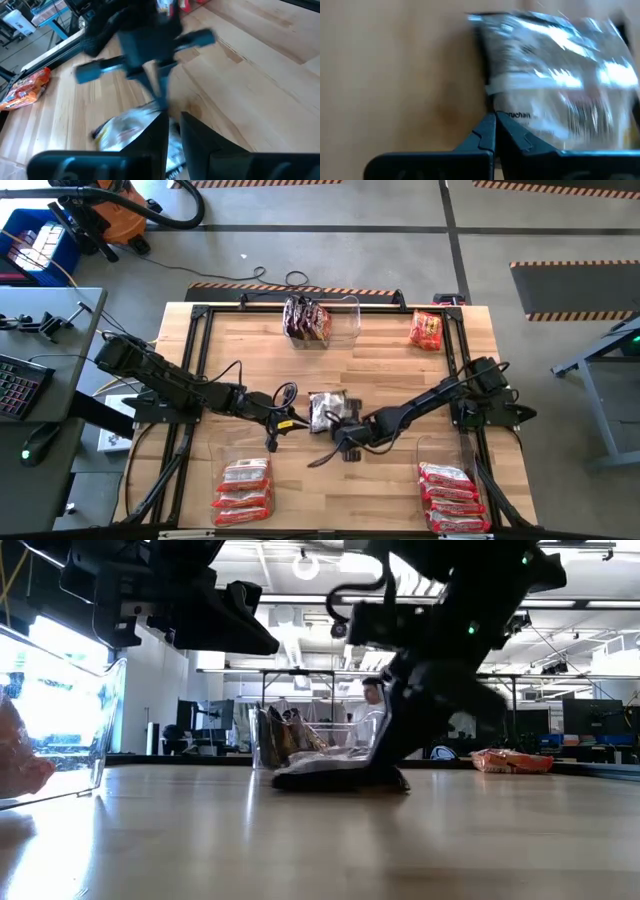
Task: Sort Maruchan noodles
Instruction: Put the black noodle pack into the top transparent bin
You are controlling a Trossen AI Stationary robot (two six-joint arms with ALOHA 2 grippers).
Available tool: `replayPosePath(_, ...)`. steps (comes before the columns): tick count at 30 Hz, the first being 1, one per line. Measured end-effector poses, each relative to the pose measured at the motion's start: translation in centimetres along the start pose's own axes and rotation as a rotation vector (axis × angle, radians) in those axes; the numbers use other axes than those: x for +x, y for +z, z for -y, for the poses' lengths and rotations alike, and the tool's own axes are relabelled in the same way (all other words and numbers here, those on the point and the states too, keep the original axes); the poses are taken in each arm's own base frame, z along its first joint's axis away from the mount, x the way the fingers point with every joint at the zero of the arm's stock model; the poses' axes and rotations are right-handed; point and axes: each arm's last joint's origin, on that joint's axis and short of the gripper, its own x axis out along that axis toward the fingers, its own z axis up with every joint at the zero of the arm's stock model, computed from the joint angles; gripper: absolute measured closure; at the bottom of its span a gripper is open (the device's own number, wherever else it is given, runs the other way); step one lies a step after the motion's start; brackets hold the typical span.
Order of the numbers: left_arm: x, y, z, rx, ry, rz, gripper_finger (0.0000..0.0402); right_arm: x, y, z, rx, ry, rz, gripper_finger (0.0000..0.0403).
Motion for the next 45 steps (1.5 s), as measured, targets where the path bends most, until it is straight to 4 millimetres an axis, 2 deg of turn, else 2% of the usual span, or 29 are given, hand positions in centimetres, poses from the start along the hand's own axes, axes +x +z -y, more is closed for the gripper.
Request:
replayPosePath(7,0.0,0.0,-0.1,-0.001,0.018,-0.007,0.0362,-0.5,-2.2,1.7,0.032,-0.224,-0.203,0.0403)
replayPosePath(13,0.0,-0.2,-0.5,-0.038,0.092,-0.035,0.0362,-1.3,-3.2,2.0,0.01,-0.312,-0.26,0.0403)
replayPosePath(20,0.9,-1.3,-1.1,-0.109,0.145,-0.089,0.0339,-1.9,-5.9,2.5,0.115,-0.228,-0.07,0.0403)
replayPosePath(26,3.7,-3.4,-1.7,-0.13,0.19,-0.146,0.0302,-3.8,-8.2,3.1,0.238,-0.102,0.179,0.0403)
replayPosePath(29,5.0,-3.9,-2.3,-0.128,0.286,-0.214,0.0282,-4.8,-8.9,3.3,0.266,-0.074,0.254,0.0403)
replayPosePath(32,5.8,-4.2,-2.5,-0.114,0.33,-0.297,0.0263,-5.4,-9.2,3.3,0.278,-0.054,0.297,0.0403)
replayPosePath(40,7.8,-5.4,-2.3,-0.157,0.278,-0.394,0.0215,-5.6,-9.1,2.9,0.283,-0.032,0.33,0.0403)
replayPosePath(45,8.7,-6.1,-2.5,-0.156,0.247,-0.413,0.02,-5.7,-8.9,2.8,0.29,-0.024,0.348,0.0403)
